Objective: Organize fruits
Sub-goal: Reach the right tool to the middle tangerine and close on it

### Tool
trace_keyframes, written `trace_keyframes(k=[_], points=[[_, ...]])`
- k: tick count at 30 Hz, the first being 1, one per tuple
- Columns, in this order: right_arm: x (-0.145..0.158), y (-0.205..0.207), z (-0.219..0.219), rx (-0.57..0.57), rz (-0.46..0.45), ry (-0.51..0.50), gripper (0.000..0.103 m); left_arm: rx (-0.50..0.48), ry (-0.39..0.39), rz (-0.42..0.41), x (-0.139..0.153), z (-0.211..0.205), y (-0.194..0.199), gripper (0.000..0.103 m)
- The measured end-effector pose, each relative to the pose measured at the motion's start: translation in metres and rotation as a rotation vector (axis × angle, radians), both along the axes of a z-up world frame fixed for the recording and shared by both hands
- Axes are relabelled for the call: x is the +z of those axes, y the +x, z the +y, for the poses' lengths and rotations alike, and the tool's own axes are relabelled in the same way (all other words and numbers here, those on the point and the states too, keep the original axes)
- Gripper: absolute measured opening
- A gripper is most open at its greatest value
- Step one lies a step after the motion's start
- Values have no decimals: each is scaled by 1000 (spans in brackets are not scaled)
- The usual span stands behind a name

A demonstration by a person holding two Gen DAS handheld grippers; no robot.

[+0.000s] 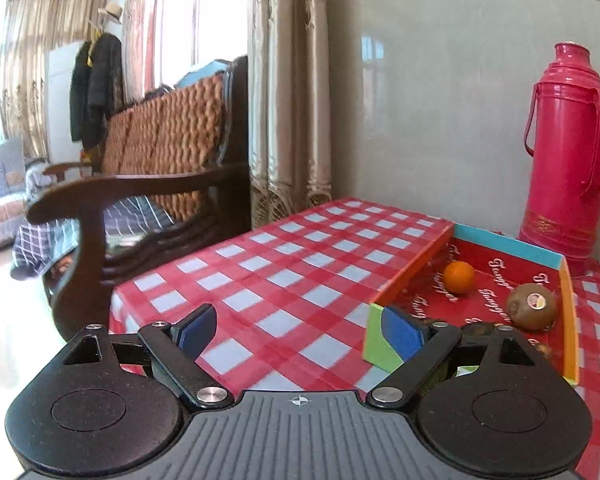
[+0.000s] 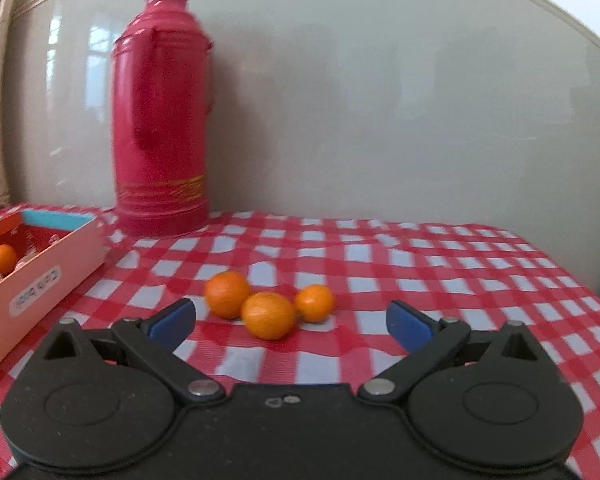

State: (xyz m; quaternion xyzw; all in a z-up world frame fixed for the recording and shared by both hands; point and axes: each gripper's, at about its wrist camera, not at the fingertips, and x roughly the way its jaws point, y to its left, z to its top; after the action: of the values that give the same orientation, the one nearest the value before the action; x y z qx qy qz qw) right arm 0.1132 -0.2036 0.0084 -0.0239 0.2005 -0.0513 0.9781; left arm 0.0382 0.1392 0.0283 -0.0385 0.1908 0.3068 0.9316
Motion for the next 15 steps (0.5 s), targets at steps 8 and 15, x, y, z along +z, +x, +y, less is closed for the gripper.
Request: trace_keyframes(k=[8,15], points=[[-9,29,12,57,93,1,73,89,3,-36,1,26,-12,93],[-13,45,3,41,135,43,57,140,17,-42,-3,44,-16,98]])
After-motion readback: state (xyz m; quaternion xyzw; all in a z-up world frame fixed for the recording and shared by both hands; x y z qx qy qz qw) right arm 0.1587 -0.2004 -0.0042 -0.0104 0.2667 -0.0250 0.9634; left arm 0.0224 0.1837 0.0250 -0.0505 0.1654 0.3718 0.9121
